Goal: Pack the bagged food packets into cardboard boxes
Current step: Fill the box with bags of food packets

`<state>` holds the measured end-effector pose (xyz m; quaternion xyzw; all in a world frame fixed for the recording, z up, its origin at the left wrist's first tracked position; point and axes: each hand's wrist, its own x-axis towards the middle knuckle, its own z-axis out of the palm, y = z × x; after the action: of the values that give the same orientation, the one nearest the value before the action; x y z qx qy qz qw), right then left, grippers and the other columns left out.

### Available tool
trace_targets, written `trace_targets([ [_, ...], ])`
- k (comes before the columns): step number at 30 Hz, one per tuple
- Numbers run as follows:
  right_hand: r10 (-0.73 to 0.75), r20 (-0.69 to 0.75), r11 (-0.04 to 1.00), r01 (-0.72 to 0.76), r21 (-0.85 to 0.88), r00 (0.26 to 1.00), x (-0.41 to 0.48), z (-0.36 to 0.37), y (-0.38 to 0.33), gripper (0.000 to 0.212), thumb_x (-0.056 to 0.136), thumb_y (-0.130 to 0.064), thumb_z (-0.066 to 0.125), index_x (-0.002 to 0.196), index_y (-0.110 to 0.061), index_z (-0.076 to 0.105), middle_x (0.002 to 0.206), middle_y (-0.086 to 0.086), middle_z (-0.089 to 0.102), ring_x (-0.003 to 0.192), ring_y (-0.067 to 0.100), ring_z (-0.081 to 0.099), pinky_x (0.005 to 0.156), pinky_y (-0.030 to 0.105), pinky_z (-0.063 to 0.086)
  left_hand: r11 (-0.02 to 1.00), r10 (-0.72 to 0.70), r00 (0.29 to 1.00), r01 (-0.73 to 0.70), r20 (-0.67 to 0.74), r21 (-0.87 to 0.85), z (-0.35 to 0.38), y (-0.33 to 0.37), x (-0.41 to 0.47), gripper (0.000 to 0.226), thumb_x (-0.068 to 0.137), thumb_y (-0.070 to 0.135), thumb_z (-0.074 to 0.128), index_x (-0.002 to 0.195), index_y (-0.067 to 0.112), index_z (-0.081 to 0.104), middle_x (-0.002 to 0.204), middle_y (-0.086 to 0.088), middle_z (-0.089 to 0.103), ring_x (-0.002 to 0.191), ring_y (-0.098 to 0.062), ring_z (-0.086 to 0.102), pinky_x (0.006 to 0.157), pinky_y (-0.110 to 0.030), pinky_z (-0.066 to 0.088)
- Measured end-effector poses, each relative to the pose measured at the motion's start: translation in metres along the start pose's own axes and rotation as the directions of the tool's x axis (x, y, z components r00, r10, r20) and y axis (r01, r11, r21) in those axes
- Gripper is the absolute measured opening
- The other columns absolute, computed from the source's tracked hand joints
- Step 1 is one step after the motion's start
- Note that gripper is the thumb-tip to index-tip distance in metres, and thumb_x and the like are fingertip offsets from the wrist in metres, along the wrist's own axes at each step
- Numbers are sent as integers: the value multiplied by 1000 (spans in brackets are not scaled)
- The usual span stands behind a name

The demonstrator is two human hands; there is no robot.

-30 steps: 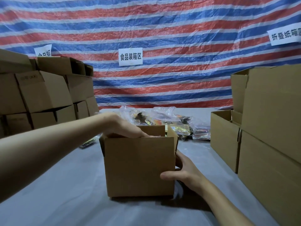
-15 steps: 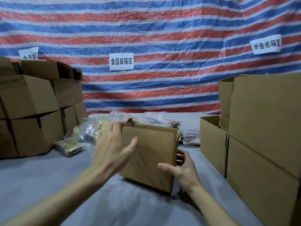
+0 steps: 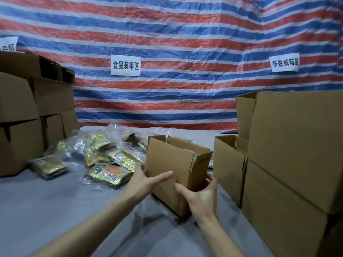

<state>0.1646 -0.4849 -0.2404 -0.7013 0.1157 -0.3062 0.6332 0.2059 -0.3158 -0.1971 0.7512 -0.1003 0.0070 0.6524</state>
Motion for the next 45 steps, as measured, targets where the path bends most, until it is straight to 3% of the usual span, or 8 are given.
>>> trace_targets([
  [4,77,-9,976,-74,203,997,3,-6,-8,106,41,-46,94,132,-24,45,109,-10,62,97,9,62,80,30,54,997,-73,997,73,30,-22,-13,-13,28,80,60,57,92,119,10,65,110,0,74,98,-14,70,81,-26,55],
  [7,99,-36,954,-85,286,994,1,-8,-12,99,33,-58,87,121,-31,51,108,-6,65,97,14,64,86,40,58,986,-101,990,112,98,-119,-18,-26,40,73,54,59,93,109,14,75,106,-3,79,103,-23,73,97,-39,55],
  [14,11,16,940,-16,340,1000,6,-19,-18,80,42,-61,87,114,-32,70,102,-11,76,96,12,71,79,30,59,971,59,935,27,351,-236,-27,-10,67,121,16,49,102,121,5,61,107,-15,77,89,-27,75,72,-34,62],
  [18,27,36,913,-39,406,999,12,-21,-20,86,39,-77,84,115,-38,73,111,-7,76,103,12,71,87,36,57,971,126,880,-15,457,-238,-35,4,81,132,22,36,104,139,9,48,122,-21,71,109,-37,70,86,-43,60],
  [21,154,10,796,-130,591,988,19,-22,-20,86,66,-87,60,127,-27,65,116,-4,75,117,19,65,98,44,47,940,221,875,-73,431,-333,-37,9,94,133,20,38,104,137,5,50,120,-21,71,100,-33,73,75,-39,62],
  [26,405,35,705,-336,625,914,36,-25,-17,54,104,-48,34,92,-9,68,76,11,75,77,30,60,67,34,40,909,316,838,-134,444,-395,-26,32,126,134,24,39,104,140,2,48,121,-22,71,99,-31,73,71,-37,62],
  [35,212,72,974,-217,62,975,27,-4,-1,37,99,-3,57,64,-6,69,58,10,67,42,20,52,44,22,38,865,429,708,-142,561,-482,42,95,186,111,42,43,101,134,4,54,117,-10,72,100,-22,72,75,-36,62],
  [45,152,117,988,-148,-44,981,22,0,-5,36,95,-2,58,63,-15,67,55,4,65,40,11,47,44,18,35,837,443,628,-34,640,-546,115,107,221,97,39,47,100,121,13,62,105,-2,78,92,-16,75,72,-30,62],
])
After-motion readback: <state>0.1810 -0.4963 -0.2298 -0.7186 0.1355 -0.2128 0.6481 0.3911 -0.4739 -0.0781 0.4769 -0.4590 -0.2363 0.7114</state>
